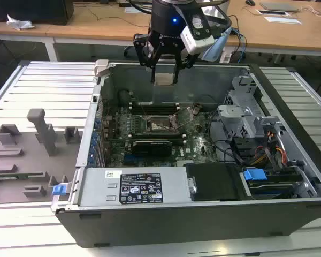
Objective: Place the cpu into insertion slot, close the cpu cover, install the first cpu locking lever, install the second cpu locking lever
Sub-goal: 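Place the cpu into insertion slot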
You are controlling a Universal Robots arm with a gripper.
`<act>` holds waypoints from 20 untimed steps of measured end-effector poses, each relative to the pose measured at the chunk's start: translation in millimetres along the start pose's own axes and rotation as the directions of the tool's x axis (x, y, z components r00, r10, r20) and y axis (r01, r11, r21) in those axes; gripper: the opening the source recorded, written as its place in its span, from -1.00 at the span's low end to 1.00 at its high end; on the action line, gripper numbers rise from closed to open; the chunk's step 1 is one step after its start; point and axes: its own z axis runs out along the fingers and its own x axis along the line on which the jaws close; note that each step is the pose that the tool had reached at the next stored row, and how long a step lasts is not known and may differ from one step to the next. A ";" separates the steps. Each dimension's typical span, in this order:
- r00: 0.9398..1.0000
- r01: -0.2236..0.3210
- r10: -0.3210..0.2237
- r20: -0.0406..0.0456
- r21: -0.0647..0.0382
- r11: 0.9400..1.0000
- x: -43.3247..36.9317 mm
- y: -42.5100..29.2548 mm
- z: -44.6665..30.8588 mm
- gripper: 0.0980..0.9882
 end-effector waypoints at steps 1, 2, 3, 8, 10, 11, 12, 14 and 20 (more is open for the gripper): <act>1.000 0.000 0.000 0.000 0.000 1.000 0.0 0.0 0.0 0.00; 1.000 0.000 0.000 0.000 0.000 1.000 0.0 0.0 0.0 0.00; 1.000 0.000 0.000 0.000 0.000 1.000 0.0 0.0 0.0 0.00; 1.000 0.000 0.000 0.000 0.006 1.000 -0.1 -0.2 2.8 0.00; 1.000 0.000 0.000 0.000 0.006 1.000 -0.1 -0.6 6.5 0.00; 1.000 0.000 0.000 0.000 0.006 1.000 -0.2 -0.7 7.5 0.00; 1.000 0.000 0.000 0.000 0.006 1.000 -0.2 -0.8 8.6 0.00; 1.000 0.000 0.000 0.000 0.006 1.000 -0.2 -1.0 11.5 0.00; 1.000 -0.021 0.021 0.002 0.008 1.000 -0.4 -1.8 20.7 0.00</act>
